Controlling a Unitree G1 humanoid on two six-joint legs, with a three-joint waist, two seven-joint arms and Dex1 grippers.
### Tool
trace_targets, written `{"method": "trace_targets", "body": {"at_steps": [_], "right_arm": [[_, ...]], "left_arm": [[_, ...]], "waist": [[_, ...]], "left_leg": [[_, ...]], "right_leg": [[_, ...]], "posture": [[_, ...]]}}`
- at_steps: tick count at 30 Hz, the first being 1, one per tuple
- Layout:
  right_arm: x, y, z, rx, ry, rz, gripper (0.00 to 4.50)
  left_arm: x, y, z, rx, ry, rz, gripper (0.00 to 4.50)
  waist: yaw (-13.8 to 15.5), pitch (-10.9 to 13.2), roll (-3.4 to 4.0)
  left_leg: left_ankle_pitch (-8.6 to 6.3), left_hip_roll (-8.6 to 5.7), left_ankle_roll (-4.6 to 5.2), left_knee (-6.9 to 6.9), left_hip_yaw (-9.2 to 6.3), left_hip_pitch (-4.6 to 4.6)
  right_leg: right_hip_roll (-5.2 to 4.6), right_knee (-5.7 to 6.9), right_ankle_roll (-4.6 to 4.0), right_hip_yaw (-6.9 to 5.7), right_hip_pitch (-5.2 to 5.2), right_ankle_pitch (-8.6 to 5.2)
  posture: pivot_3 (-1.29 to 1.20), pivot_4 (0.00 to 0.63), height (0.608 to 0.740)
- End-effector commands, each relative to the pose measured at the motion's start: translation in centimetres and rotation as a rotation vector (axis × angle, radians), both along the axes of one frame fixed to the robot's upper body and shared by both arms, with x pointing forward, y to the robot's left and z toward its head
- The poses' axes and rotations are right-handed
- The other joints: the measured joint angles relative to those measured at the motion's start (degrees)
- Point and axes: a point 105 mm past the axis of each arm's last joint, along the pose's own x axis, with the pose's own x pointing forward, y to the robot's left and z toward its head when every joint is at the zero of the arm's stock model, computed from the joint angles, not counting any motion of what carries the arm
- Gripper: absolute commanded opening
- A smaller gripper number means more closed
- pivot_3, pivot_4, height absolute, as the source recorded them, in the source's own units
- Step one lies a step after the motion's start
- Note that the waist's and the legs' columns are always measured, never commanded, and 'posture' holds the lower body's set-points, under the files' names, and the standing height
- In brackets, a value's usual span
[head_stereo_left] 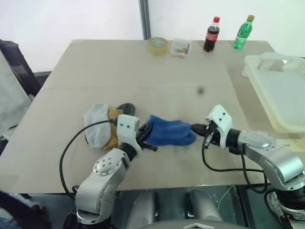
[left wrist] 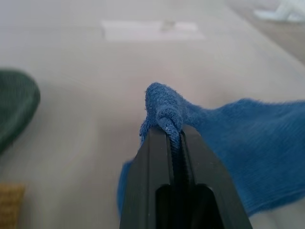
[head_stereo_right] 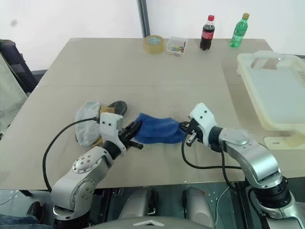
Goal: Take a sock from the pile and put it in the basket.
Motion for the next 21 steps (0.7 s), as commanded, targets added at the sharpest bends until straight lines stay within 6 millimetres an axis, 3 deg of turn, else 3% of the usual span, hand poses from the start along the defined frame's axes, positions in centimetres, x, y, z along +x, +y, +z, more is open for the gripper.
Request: {"method": "trace_targets", "body": {"at_steps": [1, 9, 21], "right_arm": [[-0.1, -0.1, 1.1, 0.009, -0.050, 0.000, 0.00], [0.3, -1.2, 1.3, 0.002, -0.052, -0.047, 0.00], [1.3, -2.3, 0.0, -0.012, -0.017, -0.123, 0.00]], "left_arm": [[0.0, -0.5, 0.5, -0.013, -0.031, -0.020, 0.10], [-0.4, -2.4, 0.1, -0.096, 0.004, -0.066, 0.10], [-0.2, -2.0, 0.3, -0.055, -0.027, 0.017, 0.10]], "waist": [[0.01, 0.00, 0.00], [-0.03, 0.00, -0.01], [-0.05, 0.01, -0.01]], "left_leg": [[0.00, 0.00, 0.00, 0.00, 0.00, 0.00], [0.00, 0.00, 0.01, 0.00, 0.00, -0.02], [-0.01, -0.01, 0.01, 0.00, 0.00, -0.01]], "right_leg": [[0.00, -0.01, 0.00, 0.00, 0.00, 0.00], [0.04, -0.03, 0.00, 0.01, 0.00, 0.00], [0.11, -0.03, 0.00, 0.01, 0.00, 0.00]], "posture": [[0.00, 0.150, 0.735], [0.00, 0.150, 0.735], [0.00, 0.150, 0.735]]}}
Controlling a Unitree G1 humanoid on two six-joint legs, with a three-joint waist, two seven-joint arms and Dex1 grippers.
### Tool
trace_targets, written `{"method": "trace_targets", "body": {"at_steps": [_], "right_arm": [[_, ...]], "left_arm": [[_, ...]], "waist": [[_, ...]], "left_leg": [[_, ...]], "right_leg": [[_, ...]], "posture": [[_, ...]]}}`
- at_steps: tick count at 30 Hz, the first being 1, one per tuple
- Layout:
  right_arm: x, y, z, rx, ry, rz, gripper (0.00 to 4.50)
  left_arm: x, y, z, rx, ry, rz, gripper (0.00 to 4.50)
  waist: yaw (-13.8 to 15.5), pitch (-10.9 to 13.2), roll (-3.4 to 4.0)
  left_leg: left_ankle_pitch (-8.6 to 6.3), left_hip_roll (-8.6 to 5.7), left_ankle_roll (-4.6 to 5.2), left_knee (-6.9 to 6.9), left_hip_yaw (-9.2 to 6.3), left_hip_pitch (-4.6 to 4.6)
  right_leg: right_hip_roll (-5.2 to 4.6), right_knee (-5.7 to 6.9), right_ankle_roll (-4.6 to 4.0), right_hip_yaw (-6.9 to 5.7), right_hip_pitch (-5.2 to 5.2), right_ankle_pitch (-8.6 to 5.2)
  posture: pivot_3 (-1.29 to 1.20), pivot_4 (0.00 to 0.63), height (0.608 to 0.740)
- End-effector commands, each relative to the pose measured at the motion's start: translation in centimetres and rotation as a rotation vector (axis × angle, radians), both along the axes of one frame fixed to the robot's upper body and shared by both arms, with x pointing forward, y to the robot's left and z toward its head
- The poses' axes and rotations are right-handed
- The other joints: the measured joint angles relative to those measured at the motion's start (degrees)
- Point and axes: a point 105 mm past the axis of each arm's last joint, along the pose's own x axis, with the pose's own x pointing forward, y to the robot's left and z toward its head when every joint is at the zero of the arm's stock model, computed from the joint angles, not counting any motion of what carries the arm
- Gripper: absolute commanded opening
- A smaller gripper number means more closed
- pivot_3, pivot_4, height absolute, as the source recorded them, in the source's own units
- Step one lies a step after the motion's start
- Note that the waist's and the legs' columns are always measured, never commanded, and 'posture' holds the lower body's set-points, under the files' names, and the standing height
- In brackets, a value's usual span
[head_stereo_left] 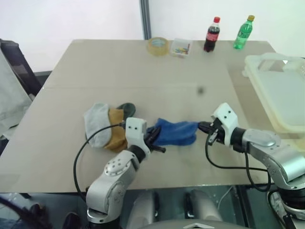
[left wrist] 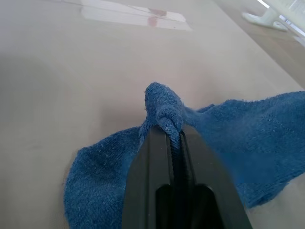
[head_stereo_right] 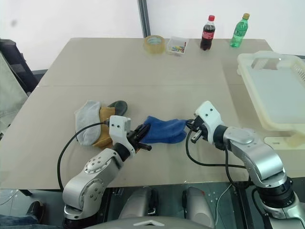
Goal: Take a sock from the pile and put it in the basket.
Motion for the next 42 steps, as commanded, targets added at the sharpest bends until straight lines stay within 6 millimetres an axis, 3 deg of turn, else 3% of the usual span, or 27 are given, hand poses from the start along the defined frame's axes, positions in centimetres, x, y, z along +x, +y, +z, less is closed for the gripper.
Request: {"method": "trace_targets", "body": {"at_steps": [1, 9, 12, 14, 19, 23, 27, 30, 32, 38, 42], "right_arm": [[0.3, -0.4, 0.3, 0.009, -0.027, -0.020, 0.00], [0.3, -0.5, -0.7, -0.010, 0.001, -0.017, 0.00], [0.2, -0.6, -0.4, -0.005, -0.026, -0.008, 1.29], [-0.4, -0.5, 0.1, 0.026, -0.021, 0.017, 1.88], [-1.8, 0.5, 3.4, 0.192, -0.116, 0.118, 1.88], [-2.3, 2.6, 4.4, 0.261, -0.160, 0.169, 1.88], [-1.8, 4.4, 2.9, 0.213, -0.193, 0.157, 1.88], [-0.7, 4.6, -1.6, 0.074, -0.128, 0.098, 1.88], [-0.3, 4.3, -3.5, 0.028, -0.079, 0.049, 1.88], [-0.2, 3.6, -5.5, -0.045, -0.051, 0.026, 1.88], [-0.1, 3.5, -5.6, -0.056, -0.056, 0.023, 1.88]], "left_arm": [[-0.1, 0.2, 1.1, 0.036, -0.068, 0.031, 0.10], [-0.6, 0.1, 0.4, 0.070, -0.039, 0.035, 0.10], [-0.6, 0.1, 0.2, 0.068, -0.026, 0.040, 0.00], [-0.6, 0.1, 0.1, 0.068, -0.022, 0.040, 0.00], [-0.5, 0.1, 0.0, 0.072, -0.022, 0.040, 0.00], [-0.5, 0.2, -0.1, 0.074, -0.022, 0.041, 0.00], [-0.4, 0.1, -0.2, 0.071, -0.020, 0.039, 0.00], [-0.4, 0.2, -0.1, 0.065, -0.030, 0.043, 0.00], [-0.3, 0.3, 0.0, 0.077, -0.042, 0.047, 0.00], [-0.5, 0.4, 1.9, 0.230, -0.199, 0.041, 0.00], [-0.6, 1.1, 1.8, 0.364, -0.223, 0.054, 0.00]], "waist": [[0.01, 0.00, 0.00], [0.00, 0.00, 0.00], [0.01, 0.00, 0.00], [0.01, 0.00, 0.00], [-0.07, 0.01, -0.01], [-0.10, 0.01, -0.01], [-0.08, 0.01, -0.01], [0.04, -0.04, -0.09], [0.08, -0.04, -0.09], [-0.02, -0.05, -0.08], [-0.02, -0.06, -0.08]], "left_leg": [[0.00, 0.00, 0.00, 0.00, 0.00, 0.00], [0.00, 0.00, 0.00, 0.00, 0.00, 0.00], [0.00, 0.00, 0.00, 0.00, 0.00, -0.01], [0.00, 0.01, 0.00, -0.01, 0.00, 0.00], [-0.01, 0.01, 0.02, -0.01, -0.01, -0.03], [-0.01, 0.03, 0.02, -0.01, -0.01, 0.00], [-0.01, 0.02, 0.02, -0.01, -0.01, -0.01], [-0.01, 0.00, 0.02, -0.01, -0.01, -0.02], [-0.01, 0.00, 0.02, 0.00, 0.01, -0.01], [-0.01, 0.02, 0.01, -0.01, 0.03, 0.02], [-0.01, 0.03, 0.01, -0.01, 0.03, 0.06]], "right_leg": [[0.01, 0.00, 0.00, 0.00, 0.00, 0.00], [0.00, 0.00, 0.00, 0.00, 0.00, 0.00], [-0.01, -0.01, 0.00, 0.01, 0.00, 0.00], [-0.02, -0.01, 0.00, 0.00, 0.00, 0.00], [0.00, -0.05, 0.01, -0.01, 0.00, 0.00], [0.01, -0.04, 0.01, 0.00, 0.01, 0.00], [0.00, -0.05, 0.01, 0.00, 0.00, 0.00], [-0.03, -0.07, 0.01, -0.01, 0.01, 0.00], [-0.06, -0.09, 0.01, -0.01, 0.01, 0.00], [-0.08, -0.08, 0.00, 0.02, 0.02, 0.00], [-0.10, -0.05, 0.00, 0.03, 0.03, 0.00]], "posture": [[0.00, 0.150, 0.735], [0.00, 0.150, 0.735], [0.00, 0.150, 0.735], [0.00, 0.150, 0.735], [0.00, 0.150, 0.735], [0.00, 0.150, 0.735], [0.00, 0.150, 0.735], [0.00, 0.150, 0.735], [0.00, 0.150, 0.735], [0.00, 0.150, 0.735], [0.00, 0.150, 0.735]]}}
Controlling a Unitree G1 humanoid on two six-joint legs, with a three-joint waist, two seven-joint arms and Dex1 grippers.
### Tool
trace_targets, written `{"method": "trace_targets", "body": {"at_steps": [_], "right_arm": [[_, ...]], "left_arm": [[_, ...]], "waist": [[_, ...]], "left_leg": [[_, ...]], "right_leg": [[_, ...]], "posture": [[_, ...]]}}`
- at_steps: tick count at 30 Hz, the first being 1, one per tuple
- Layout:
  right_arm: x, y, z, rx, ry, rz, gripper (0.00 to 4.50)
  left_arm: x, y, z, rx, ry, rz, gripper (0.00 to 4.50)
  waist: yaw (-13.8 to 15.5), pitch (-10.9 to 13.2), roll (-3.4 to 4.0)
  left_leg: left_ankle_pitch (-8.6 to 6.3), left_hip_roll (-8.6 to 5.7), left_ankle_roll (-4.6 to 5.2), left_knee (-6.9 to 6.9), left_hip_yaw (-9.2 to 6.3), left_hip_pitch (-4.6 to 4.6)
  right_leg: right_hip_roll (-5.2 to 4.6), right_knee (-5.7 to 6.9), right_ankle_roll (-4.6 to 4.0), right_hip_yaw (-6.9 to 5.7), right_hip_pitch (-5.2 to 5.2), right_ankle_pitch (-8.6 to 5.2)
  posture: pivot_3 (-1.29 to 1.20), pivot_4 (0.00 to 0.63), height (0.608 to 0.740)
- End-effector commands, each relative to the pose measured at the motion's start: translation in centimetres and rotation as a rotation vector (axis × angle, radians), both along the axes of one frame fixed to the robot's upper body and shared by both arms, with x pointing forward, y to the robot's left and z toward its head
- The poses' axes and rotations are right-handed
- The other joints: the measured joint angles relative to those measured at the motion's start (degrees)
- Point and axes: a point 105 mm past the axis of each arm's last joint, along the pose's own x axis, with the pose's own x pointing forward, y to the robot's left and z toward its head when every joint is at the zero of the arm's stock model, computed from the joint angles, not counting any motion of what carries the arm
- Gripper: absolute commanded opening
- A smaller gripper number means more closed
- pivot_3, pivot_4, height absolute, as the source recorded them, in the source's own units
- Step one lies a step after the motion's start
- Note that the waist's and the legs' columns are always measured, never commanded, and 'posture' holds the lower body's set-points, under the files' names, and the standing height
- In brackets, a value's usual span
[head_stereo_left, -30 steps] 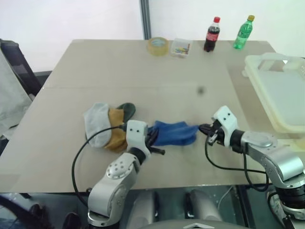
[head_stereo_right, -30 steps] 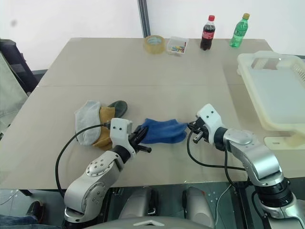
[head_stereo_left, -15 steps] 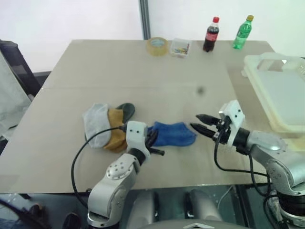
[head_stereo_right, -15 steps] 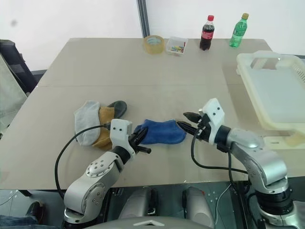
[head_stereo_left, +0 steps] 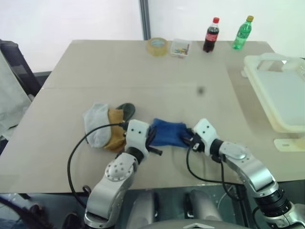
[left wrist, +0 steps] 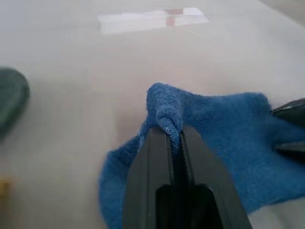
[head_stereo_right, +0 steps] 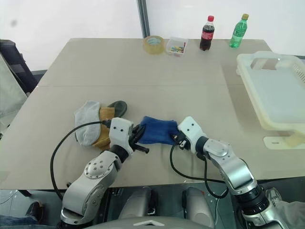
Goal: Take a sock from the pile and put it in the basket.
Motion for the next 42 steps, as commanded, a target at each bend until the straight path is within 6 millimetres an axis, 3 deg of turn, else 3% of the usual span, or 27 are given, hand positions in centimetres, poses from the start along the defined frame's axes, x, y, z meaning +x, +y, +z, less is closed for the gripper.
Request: {"method": "trace_targets", "body": {"at_steps": [1, 5, 8, 15, 16, 20, 26, 34, 38, 42], "right_arm": [[0.1, -0.7, -0.9, -0.037, 0.017, -0.023, 1.88], [0.2, -0.5, -1.0, -0.041, 0.016, -0.021, 1.88], [0.1, -0.4, -1.1, -0.042, 0.019, -0.019, 1.99], [0.1, -0.3, -1.2, -0.045, 0.020, -0.018, 1.99], [0.1, -0.3, -1.2, -0.044, 0.021, -0.018, 1.99], [0.1, -0.2, -1.3, -0.042, 0.020, -0.019, 1.99], [0.2, -0.1, -1.2, -0.044, 0.013, -0.017, 1.99], [0.1, 0.2, -1.3, -0.043, 0.011, -0.018, 1.99], [0.1, 0.4, -1.4, -0.042, 0.011, -0.021, 1.99], [0.2, 0.4, -1.5, -0.045, 0.009, -0.021, 1.99]], "left_arm": [[-0.3, 0.3, 1.7, 0.099, -0.102, 0.013, 0.00], [-0.4, 0.4, 1.7, 0.131, -0.108, 0.020, 0.00], [-0.4, 0.6, 2.0, 0.161, -0.125, 0.031, 1.03], [-0.3, 1.6, 2.2, 0.236, -0.145, 0.074, 4.14], [-0.2, 2.1, 2.3, 0.264, -0.151, 0.099, 4.35], [0.2, 4.1, 1.9, 0.294, -0.126, 0.195, 4.35], [0.3, 4.2, -0.4, -0.031, 0.083, 0.216, 4.35], [-0.1, 2.8, -2.0, -0.306, 0.276, 0.064, 4.35], [-0.6, 2.8, -4.2, -0.469, 0.431, 0.037, 4.35], [-0.6, 1.8, -4.9, -0.609, 0.534, -0.052, 4.35]], "waist": [[-0.01, 0.00, 0.00], [-0.01, 0.00, 0.00], [-0.03, 0.00, 0.00], [-0.03, -0.03, -0.02], [-0.03, -0.03, -0.02], [-0.07, -0.03, -0.01], [-0.05, -0.09, -0.08], [-0.15, -0.10, -0.09], [-0.12, -0.24, -0.05], [-0.01, -0.39, 0.00]], "left_leg": [[0.00, 0.00, 0.00, 0.00, 0.00, 0.00], [0.00, 0.02, 0.00, 0.00, 0.00, 0.00], [0.00, 0.03, 0.00, 0.00, 0.00, 0.00], [0.00, 0.03, 0.00, 0.00, 0.01, 0.01], [0.00, 0.03, 0.00, 0.00, 0.01, 0.02], [0.00, 0.05, 0.00, -0.01, 0.00, 0.03], [0.00, 0.04, 0.00, 0.00, -0.01, 0.02], [0.00, 0.03, 0.00, 0.00, 0.00, 0.05], [0.00, 0.03, 0.00, 0.00, 0.01, 0.18], [0.00, 0.00, 0.00, -0.01, 0.04, 0.46]], "right_leg": [[-0.01, 0.00, 0.00, 0.01, 0.00, 0.00], [-0.07, 0.00, 0.00, 0.00, -0.01, 0.00], [-0.09, 0.00, 0.00, 0.00, -0.01, 0.00], [-0.10, 0.00, 0.00, -0.01, 0.00, 0.00], [-0.11, 0.00, 0.00, -0.01, 0.00, 0.00], [-0.10, 0.01, 0.00, -0.02, 0.00, 0.00], [-0.17, 0.01, 0.00, -0.07, 0.01, 0.00], [-0.01, 0.06, 0.01, -0.06, 0.01, 0.00], [-0.01, 0.07, 0.01, -0.06, 0.13, 0.00], [0.01, 0.07, 0.01, -0.08, 0.39, -0.01]], "posture": [[0.00, 0.150, 0.735], [0.00, 0.150, 0.735], [0.00, 0.150, 0.735], [0.00, 0.150, 0.735], [0.00, 0.150, 0.735], [0.00, 0.150, 0.735], [0.00, 0.150, 0.735], [0.00, 0.150, 0.735], [0.00, 0.150, 0.735], [0.00, 0.150, 0.735]]}}
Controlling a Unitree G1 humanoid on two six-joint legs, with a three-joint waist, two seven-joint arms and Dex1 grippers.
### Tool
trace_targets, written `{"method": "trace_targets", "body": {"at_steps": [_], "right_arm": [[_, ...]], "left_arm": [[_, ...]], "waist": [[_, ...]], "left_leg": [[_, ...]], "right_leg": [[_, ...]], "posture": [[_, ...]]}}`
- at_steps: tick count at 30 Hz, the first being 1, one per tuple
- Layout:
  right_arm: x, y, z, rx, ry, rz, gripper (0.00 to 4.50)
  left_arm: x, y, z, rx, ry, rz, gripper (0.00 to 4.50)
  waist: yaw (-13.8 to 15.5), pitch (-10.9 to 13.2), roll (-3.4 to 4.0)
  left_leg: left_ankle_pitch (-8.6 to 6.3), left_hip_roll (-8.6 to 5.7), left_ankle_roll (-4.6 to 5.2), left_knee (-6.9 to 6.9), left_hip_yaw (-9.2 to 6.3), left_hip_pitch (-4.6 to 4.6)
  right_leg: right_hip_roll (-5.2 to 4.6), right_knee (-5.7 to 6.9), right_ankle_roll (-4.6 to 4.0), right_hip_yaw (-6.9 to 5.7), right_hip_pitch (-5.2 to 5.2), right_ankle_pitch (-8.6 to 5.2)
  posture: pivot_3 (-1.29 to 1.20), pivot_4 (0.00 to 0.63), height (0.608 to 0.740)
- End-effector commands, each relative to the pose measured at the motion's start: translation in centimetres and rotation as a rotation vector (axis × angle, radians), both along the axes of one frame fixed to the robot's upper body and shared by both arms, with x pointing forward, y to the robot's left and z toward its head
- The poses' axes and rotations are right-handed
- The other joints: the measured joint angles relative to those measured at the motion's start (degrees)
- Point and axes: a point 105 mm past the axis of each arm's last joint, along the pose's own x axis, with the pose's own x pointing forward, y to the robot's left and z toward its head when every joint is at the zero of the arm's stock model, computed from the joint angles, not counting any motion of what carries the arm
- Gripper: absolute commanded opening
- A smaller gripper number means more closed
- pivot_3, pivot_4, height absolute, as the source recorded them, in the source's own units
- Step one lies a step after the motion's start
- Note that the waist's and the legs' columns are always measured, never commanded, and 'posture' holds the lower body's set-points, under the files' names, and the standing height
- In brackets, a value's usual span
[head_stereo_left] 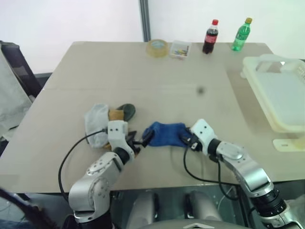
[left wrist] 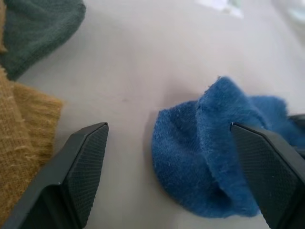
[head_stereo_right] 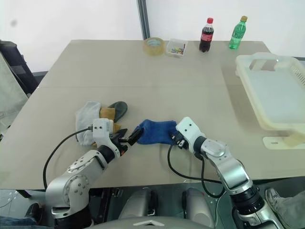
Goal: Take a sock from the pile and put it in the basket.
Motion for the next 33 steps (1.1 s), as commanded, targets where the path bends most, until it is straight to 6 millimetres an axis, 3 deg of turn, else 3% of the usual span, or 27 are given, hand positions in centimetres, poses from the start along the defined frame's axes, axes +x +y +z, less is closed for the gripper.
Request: {"method": "trace_targets", "body": {"at_steps": [1, 7, 14, 28, 33], "right_arm": [[-0.2, 0.0, -1.0, -0.023, 0.027, -0.004, 1.99], [-0.2, 0.2, -1.1, -0.024, 0.028, -0.004, 1.99], [-0.1, 0.2, -1.2, -0.027, 0.026, -0.010, 1.99], [0.3, 0.3, -1.3, -0.024, 0.011, -0.025, 1.99], [0.3, 0.3, -1.4, -0.024, 0.013, -0.030, 1.99]], "left_arm": [[-0.8, -2.0, -2.6, -0.186, 0.173, -0.129, 4.35], [-0.9, -2.5, -2.6, -0.448, 0.252, -0.224, 4.35], [-1.2, -2.7, -3.2, -0.521, 0.347, -0.296, 4.35], [-1.9, -4.5, 1.7, -0.907, 0.263, -0.557, 4.35], [-1.6, -4.7, 2.7, -0.963, 0.223, -0.557, 4.35]], "waist": [[0.11, -0.03, 0.04], [0.16, -0.19, 0.07], [0.13, -0.29, 0.13], [-0.01, -0.29, 0.08], [-0.03, -0.23, -0.02]], "left_leg": [[-0.01, -0.02, 0.00, -0.05, 0.00, 0.31], [-0.01, -0.03, 0.00, -0.06, -0.05, 0.55], [-0.02, -0.03, 0.01, -0.10, -0.06, 0.55], [-0.03, -0.02, -0.01, -0.47, -0.08, 0.46], [-0.04, -0.03, -0.03, -0.49, -0.08, 0.42]], "right_leg": [[0.00, -0.03, -0.01, -0.01, 0.22, -0.03], [-0.16, -0.17, -0.21, -0.04, 0.55, -0.14], [-0.21, -0.25, -0.22, -0.01, 0.58, -0.14], [-0.34, -0.51, -0.26, -0.03, 0.48, -0.13], [-0.44, -0.55, -0.27, -0.03, 0.46, -0.13]], "posture": [[0.00, 0.150, 0.735], [0.00, 0.150, 0.735], [0.00, 0.150, 0.735], [0.00, 0.150, 0.735], [0.00, 0.150, 0.735]]}}
